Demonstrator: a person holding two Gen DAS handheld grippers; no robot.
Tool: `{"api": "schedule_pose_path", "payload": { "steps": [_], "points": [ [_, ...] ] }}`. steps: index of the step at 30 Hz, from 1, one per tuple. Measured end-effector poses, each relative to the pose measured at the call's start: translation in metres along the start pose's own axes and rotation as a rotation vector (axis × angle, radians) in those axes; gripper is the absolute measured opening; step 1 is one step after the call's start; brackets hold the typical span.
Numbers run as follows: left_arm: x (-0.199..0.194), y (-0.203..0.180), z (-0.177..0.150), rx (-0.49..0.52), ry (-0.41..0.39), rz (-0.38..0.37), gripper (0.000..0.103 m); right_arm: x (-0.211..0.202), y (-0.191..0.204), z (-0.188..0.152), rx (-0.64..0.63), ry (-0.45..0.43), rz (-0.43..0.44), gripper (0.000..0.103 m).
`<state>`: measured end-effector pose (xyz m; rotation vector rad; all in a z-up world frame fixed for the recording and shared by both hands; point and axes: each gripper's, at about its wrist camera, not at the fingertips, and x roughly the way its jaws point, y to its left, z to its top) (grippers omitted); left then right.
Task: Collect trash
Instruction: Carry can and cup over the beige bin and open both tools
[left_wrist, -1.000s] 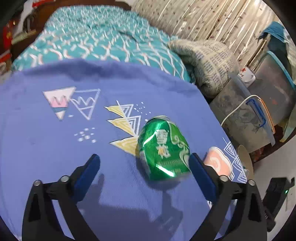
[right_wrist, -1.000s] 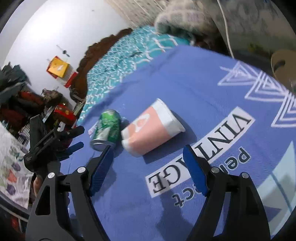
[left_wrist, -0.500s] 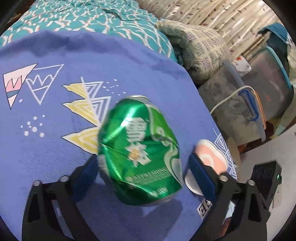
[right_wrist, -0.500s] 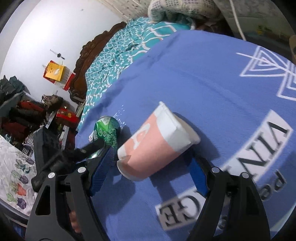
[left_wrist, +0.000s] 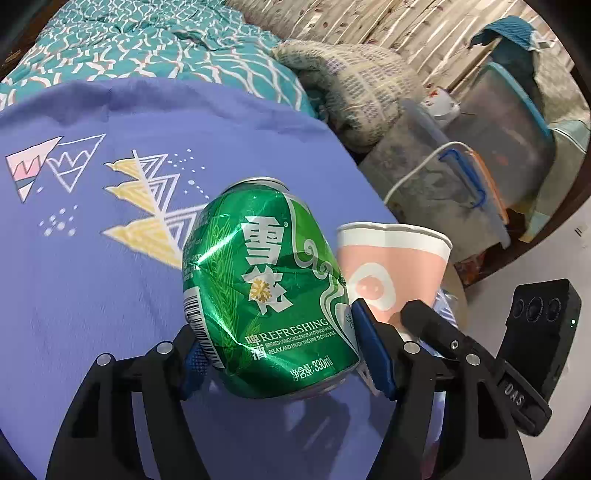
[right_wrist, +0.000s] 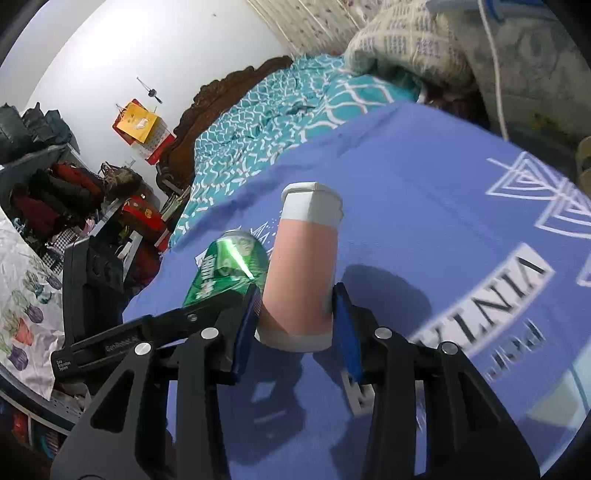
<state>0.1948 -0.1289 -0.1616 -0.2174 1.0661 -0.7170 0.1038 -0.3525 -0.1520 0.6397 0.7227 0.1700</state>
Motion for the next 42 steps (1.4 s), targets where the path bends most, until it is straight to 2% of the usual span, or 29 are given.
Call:
{"api": "schedule_pose_path", "payload": {
  "steps": [5,11,15,18,23,26,28,32,35,36,37,38,40,42],
  "points": [
    [-0.021,-0.005,-0.026,0.001,-0.008,-0.028,0.066,-0.035,-0.014,-0.021,0.017,-0.017,-0.018,0.043],
    [-0.020,-0.018,-0.048,0.013,0.024,-0.034,0.065,-0.059,-0.041,-0.054,0.039,-0.019,-0.056,0.043],
    [-0.007,-0.052,-0.049,0.069,0.055,-0.048,0.065,-0.082,-0.062,-0.057,0.072,-0.057,-0.067,0.043],
    [0.007,-0.083,-0.045,0.136,0.080,-0.062,0.065,-0.108,-0.085,-0.050,0.102,-0.116,-0.085,0.043],
    [0.055,-0.166,-0.026,0.286,0.151,-0.111,0.066,-0.169,-0.144,-0.023,0.146,-0.252,-0.173,0.043],
    [0.092,-0.223,-0.015,0.380,0.193,-0.145,0.066,-0.202,-0.186,-0.004,0.157,-0.311,-0.264,0.043],
    [0.121,-0.262,-0.009,0.437,0.226,-0.166,0.066,-0.214,-0.213,0.009,0.152,-0.318,-0.334,0.043],
    [0.175,-0.313,-0.003,0.512,0.284,-0.172,0.066,-0.219,-0.256,0.033,0.100,-0.295,-0.486,0.044],
    [0.215,-0.343,0.001,0.560,0.322,-0.155,0.066,-0.208,-0.277,0.047,0.059,-0.242,-0.553,0.050],
    [0.226,-0.348,0.002,0.572,0.334,-0.145,0.067,-0.202,-0.285,0.050,0.053,-0.214,-0.568,0.063],
    [0.243,-0.352,0.004,0.585,0.357,-0.114,0.071,-0.196,-0.291,0.051,0.050,-0.188,-0.580,0.070],
    [0.253,-0.353,0.005,0.588,0.370,-0.083,0.079,-0.192,-0.294,0.050,0.053,-0.178,-0.586,0.074],
    [0.265,-0.352,0.009,0.582,0.380,-0.030,0.080,-0.195,-0.297,0.047,0.057,-0.213,-0.567,0.074],
    [0.260,-0.348,0.012,0.575,0.368,-0.039,0.080,-0.196,-0.292,0.047,0.053,-0.243,-0.555,0.073]
  ]
}}
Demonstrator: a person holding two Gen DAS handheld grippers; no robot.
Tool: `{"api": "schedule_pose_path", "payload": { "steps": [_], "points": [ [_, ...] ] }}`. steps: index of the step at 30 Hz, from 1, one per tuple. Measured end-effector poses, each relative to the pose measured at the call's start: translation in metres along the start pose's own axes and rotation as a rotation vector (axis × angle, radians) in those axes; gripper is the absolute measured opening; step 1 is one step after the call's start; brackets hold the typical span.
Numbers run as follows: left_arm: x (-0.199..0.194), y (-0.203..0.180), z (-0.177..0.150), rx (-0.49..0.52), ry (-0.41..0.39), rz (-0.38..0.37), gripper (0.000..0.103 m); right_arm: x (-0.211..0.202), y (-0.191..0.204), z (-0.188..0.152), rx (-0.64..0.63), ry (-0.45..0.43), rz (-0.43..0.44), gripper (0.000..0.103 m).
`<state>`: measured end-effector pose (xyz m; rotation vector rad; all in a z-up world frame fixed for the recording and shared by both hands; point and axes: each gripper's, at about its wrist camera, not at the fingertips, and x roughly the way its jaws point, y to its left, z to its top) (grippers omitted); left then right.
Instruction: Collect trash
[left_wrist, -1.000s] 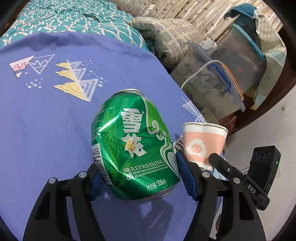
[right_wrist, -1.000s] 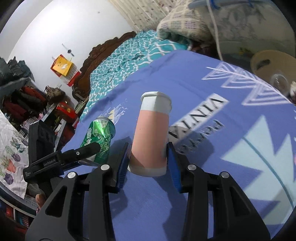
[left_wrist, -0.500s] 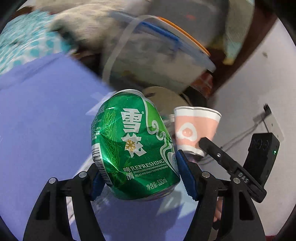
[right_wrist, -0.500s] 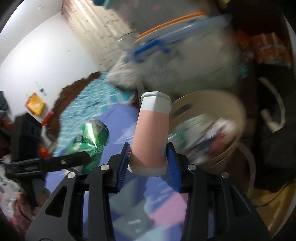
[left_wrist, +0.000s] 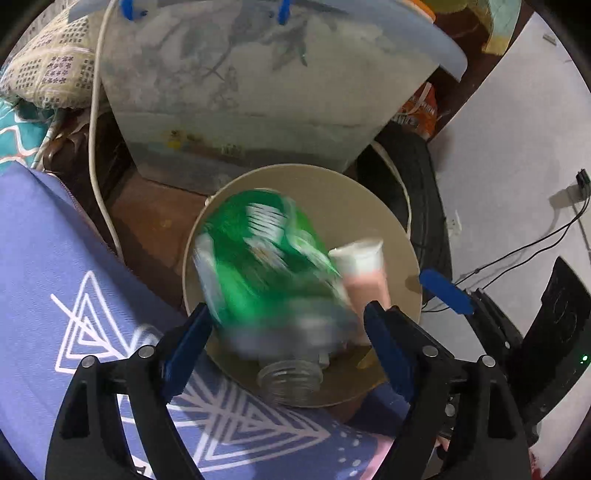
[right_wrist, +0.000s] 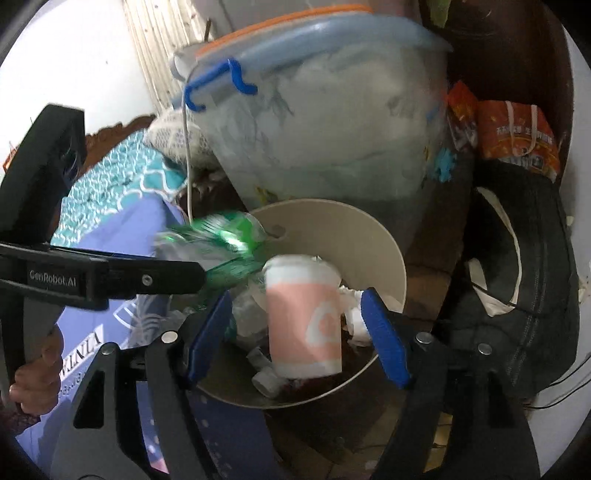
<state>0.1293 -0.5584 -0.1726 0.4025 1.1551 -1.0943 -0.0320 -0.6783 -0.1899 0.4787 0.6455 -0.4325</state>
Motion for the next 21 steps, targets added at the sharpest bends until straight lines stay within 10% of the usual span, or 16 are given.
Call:
{"api": "schedule_pose_path", "payload": {
  "steps": [11,21],
  "points": [
    [-0.084,0.014,-0.063,-0.007,-0.172,0.101,0.084,-0.079,0.038,-0.046,0.106,-0.096,0.073,0.074],
    [-0.176,0.007,-0.172,-0.013,-0.378,0.392,0.094,-0.152,0.080,-0.110,0.273,-0.120,0.119,0.086]
  ]
}}
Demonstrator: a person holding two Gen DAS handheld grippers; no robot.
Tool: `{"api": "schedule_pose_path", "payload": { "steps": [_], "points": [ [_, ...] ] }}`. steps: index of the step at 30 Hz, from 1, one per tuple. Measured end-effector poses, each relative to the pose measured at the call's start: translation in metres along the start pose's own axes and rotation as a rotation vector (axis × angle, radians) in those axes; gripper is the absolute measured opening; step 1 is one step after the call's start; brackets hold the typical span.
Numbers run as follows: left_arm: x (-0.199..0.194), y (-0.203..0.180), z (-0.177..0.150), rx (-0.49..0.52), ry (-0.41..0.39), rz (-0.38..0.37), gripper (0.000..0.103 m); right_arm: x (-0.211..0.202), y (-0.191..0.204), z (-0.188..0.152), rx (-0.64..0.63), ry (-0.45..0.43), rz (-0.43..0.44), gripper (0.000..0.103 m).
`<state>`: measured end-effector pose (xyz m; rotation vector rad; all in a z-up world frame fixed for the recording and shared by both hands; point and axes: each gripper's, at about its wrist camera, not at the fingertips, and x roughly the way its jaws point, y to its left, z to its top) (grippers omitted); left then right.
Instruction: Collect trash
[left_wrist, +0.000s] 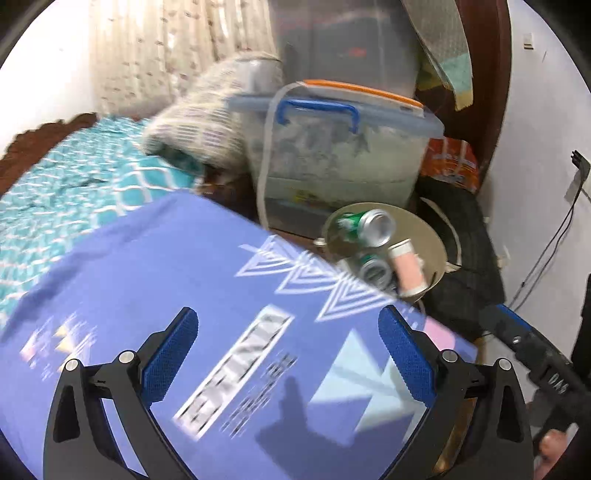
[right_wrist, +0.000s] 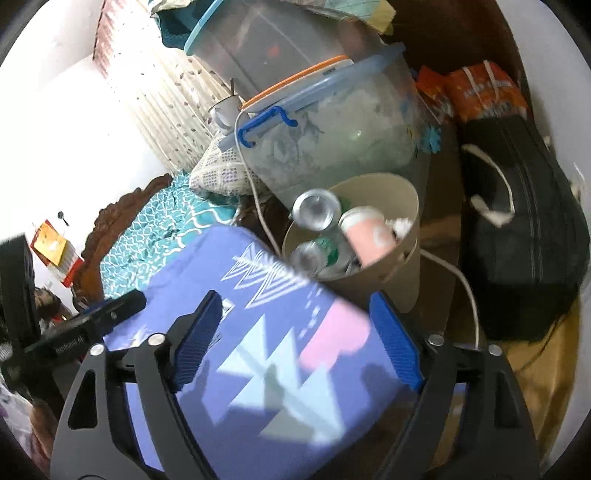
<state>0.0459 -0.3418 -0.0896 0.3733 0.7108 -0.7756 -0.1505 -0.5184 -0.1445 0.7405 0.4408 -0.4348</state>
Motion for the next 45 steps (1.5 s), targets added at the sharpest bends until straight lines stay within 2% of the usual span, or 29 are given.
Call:
{"api": "schedule_pose_path", "payload": {
  "steps": [4,8,15,24,34,40,45],
  "points": [
    [-0.033,0.019,-0.023,-0.029,-0.025,0.064,0.094,-0.017,0.019,-0.018,0.009,0.027,-0.002,0.091],
    [-0.057,0.033,-0.039,-0.053,-0.047,0.092,0.094,-0.033,0.045,-0.032,-0.021,0.032,-0.004,0.094],
    [-0.092,0.041,-0.055,-0.053,-0.113,0.148,0.094,-0.064,0.082,-0.037,-0.064,-0.014,0.019,0.098],
    [-0.116,0.040,-0.065,-0.040,-0.153,0.182,0.094,-0.077,0.104,-0.042,-0.106,-0.044,0.059,0.099],
    [-0.136,0.042,-0.062,-0.037,-0.203,0.311,0.094,-0.075,0.096,-0.044,-0.091,-0.040,0.084,0.099],
    [-0.138,0.035,-0.059,-0.030,-0.196,0.291,0.094,-0.084,0.089,-0.039,-0.075,-0.060,0.082,0.099],
    [-0.134,0.023,-0.058,-0.022,-0.153,0.222,0.094,-0.090,0.085,-0.037,-0.070,-0.084,0.072,0.099]
  ]
}}
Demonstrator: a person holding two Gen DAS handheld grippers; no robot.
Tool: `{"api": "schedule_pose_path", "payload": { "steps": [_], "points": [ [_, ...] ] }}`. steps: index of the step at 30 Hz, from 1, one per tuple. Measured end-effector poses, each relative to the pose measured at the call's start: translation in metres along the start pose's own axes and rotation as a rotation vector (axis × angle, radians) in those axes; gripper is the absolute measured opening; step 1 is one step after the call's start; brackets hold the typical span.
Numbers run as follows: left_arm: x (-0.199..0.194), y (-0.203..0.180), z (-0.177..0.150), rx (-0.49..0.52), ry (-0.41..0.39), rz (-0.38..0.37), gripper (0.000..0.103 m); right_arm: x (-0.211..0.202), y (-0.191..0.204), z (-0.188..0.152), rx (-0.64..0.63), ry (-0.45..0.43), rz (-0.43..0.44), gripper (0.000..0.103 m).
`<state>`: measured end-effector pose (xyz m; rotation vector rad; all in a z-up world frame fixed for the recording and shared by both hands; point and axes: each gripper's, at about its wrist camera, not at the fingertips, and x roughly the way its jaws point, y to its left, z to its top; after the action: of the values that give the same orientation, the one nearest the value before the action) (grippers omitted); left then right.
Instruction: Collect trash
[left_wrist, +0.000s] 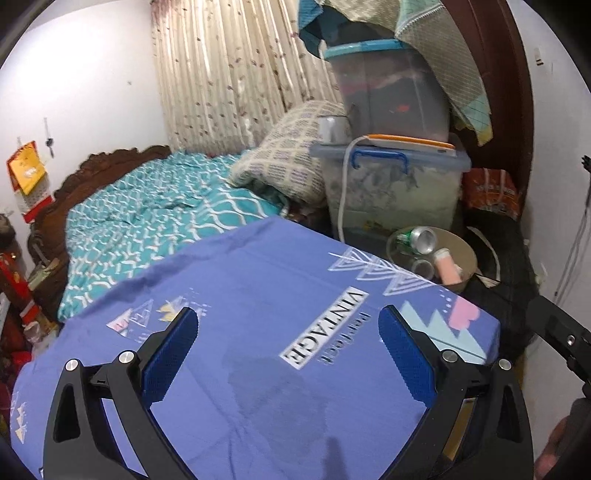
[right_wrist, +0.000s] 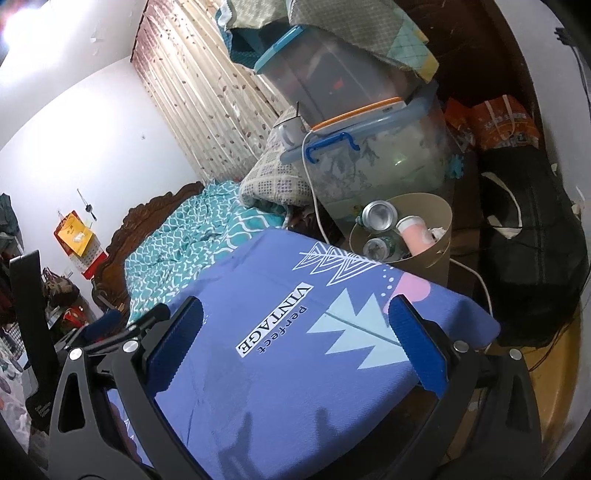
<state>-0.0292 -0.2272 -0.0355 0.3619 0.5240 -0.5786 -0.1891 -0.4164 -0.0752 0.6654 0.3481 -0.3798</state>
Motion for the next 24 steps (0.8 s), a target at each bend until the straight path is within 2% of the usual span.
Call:
{"api": "schedule_pose_path", "payload": {
  "steps": [3,21,24],
  "points": [
    [0.002,-0.008,-0.001,0.007,0.025,-0.039,0.094,-0.004,-0.004,-0.001,0.011,-0.007,-0.011,0.099],
    [0.016,-0.043,-0.018,0.076,0.133,-0.121,0.094,-0.005,-0.037,-0.003,0.077,-0.003,-0.050,0.099],
    [0.019,-0.049,-0.018,0.081,0.145,-0.156,0.094,-0.009,-0.046,-0.001,0.101,-0.010,-0.063,0.099]
  ]
}}
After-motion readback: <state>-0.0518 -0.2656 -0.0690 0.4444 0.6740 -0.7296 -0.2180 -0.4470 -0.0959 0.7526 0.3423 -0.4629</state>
